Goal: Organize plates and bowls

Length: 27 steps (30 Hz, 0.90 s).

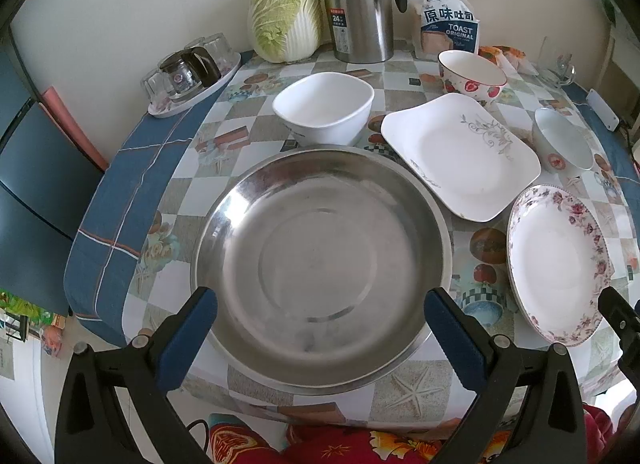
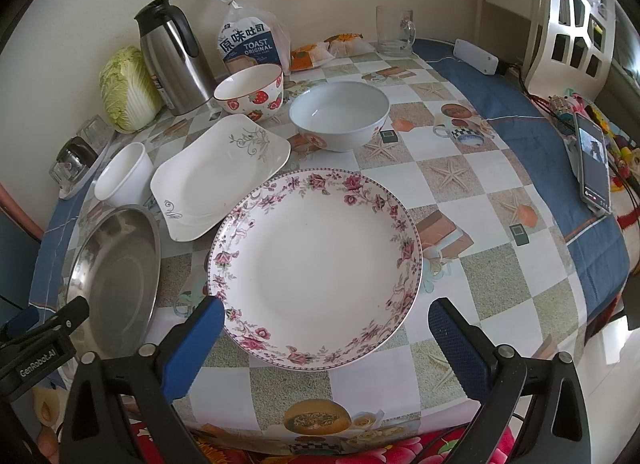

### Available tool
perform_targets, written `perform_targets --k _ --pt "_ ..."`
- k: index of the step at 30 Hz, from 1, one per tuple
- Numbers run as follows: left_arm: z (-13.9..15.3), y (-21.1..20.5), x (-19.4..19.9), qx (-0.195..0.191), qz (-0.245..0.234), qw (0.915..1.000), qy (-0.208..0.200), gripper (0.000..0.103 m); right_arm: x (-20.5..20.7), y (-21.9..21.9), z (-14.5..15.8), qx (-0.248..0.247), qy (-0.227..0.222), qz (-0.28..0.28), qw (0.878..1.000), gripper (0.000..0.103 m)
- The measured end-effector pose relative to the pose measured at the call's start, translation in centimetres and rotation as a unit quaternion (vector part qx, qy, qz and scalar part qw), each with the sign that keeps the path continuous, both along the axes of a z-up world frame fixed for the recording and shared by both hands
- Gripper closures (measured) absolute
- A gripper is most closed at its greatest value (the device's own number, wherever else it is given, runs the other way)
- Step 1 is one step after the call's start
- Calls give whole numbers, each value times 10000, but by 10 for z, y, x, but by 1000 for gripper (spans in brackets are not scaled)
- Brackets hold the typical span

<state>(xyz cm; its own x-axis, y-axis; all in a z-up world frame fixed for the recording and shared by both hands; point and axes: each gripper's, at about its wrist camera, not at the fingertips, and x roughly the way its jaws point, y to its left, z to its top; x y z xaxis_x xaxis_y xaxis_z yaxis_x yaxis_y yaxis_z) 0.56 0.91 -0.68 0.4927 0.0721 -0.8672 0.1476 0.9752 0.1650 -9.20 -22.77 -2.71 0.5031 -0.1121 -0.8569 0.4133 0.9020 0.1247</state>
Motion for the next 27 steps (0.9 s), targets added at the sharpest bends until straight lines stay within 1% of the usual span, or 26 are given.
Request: perform_targets --k 27 --pt "-4 1 0 3 29 10000 59 0 0 -1 0 17 0 -4 10000 0"
